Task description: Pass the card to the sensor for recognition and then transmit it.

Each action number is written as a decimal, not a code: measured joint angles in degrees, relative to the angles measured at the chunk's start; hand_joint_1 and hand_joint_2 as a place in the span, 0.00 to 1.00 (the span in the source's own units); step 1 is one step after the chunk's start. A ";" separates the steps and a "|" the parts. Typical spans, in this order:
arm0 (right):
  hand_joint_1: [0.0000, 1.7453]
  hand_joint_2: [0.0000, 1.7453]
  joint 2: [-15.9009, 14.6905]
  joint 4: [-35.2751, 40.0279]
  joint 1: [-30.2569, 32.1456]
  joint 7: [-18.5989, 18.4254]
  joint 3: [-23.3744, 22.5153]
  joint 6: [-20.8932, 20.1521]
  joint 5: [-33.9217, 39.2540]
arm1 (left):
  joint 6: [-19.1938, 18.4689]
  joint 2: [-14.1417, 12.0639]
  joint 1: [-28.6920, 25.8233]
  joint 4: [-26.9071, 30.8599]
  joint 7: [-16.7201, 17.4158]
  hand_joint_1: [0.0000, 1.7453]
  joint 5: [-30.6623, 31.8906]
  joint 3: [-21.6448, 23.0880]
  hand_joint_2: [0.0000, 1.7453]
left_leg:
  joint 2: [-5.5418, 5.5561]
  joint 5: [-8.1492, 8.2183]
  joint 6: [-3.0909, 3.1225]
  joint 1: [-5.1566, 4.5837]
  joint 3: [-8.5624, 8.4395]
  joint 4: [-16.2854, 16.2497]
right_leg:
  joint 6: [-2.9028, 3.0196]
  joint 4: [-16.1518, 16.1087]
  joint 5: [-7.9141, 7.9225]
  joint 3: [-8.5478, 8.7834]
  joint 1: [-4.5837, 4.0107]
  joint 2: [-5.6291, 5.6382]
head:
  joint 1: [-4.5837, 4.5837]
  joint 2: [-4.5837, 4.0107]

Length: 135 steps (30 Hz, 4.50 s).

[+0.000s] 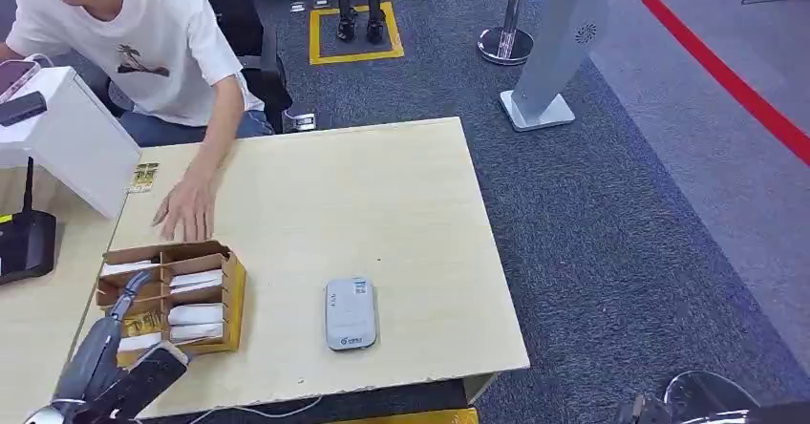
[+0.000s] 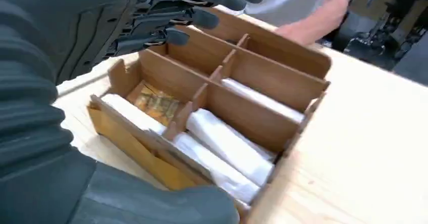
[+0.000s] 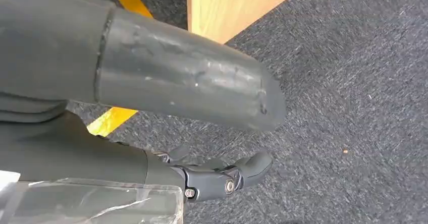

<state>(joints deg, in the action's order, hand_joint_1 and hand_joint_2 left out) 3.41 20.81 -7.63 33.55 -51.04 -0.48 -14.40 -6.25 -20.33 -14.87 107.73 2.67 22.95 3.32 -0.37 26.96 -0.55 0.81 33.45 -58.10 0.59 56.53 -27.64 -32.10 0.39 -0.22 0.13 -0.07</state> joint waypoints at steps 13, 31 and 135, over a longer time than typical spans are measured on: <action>0.00 0.00 0.00 0.09 0.38 0.17 -0.50 -0.02 0.15 | 0.40 6.13 0.04 0.04 -1.97 0.00 -1.55 -0.11 1.00 | 0.00 0.00 0.00 0.01 -0.01 0.00 | 0.00 0.00 0.00 0.00 0.00 0.00 | 0.00 0.02; 0.00 0.00 0.00 0.55 1.07 0.63 -1.51 0.07 0.44 | 0.33 7.87 0.27 0.04 -2.97 0.00 -0.83 -0.07 1.00 | 0.00 0.00 0.00 0.00 0.00 0.00 | 0.00 0.00 0.00 -0.01 0.00 0.00 | 0.00 0.00; 0.00 0.00 0.00 0.85 -0.34 -0.44 -3.10 -0.11 -4.15 | -13.00 -18.55 5.33 -3.87 10.31 0.00 6.47 -4.33 1.00 | 0.01 -0.01 0.00 0.02 0.00 0.00 | 0.00 0.01 0.01 0.02 -0.01 -0.01 | 0.00 0.00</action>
<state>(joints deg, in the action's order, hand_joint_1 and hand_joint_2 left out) 3.41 21.66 -7.97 33.11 -54.14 -0.59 -18.56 -19.26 -38.88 -9.54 103.86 12.98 29.42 -1.00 -0.36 26.95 -0.55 0.83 33.45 -58.10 0.59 56.54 -27.63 -32.09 0.38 -0.23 0.13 -0.07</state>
